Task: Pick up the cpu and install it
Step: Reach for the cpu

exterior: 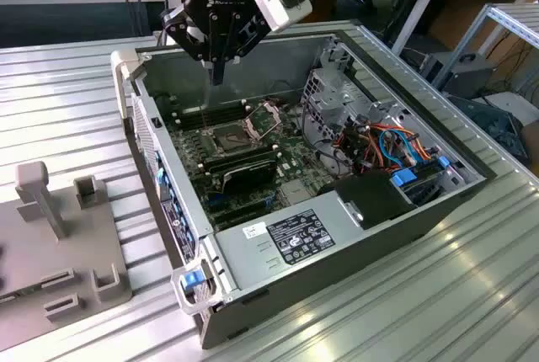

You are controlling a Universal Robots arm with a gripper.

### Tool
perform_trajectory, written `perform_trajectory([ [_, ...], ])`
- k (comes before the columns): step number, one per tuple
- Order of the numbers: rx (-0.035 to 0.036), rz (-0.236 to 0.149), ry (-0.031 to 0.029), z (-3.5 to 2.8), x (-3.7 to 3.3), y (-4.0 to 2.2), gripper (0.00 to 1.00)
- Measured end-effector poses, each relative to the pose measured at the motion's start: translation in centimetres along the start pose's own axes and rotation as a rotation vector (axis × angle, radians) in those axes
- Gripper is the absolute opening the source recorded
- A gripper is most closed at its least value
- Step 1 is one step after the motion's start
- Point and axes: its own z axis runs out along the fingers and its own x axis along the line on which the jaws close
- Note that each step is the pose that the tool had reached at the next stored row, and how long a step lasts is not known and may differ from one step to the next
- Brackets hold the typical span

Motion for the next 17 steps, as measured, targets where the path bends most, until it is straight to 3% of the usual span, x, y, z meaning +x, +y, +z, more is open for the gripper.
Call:
perform_trajectory([
  [17,0.0000,0.000,0.0000,-0.01,0.26,-0.02,0.11],
])
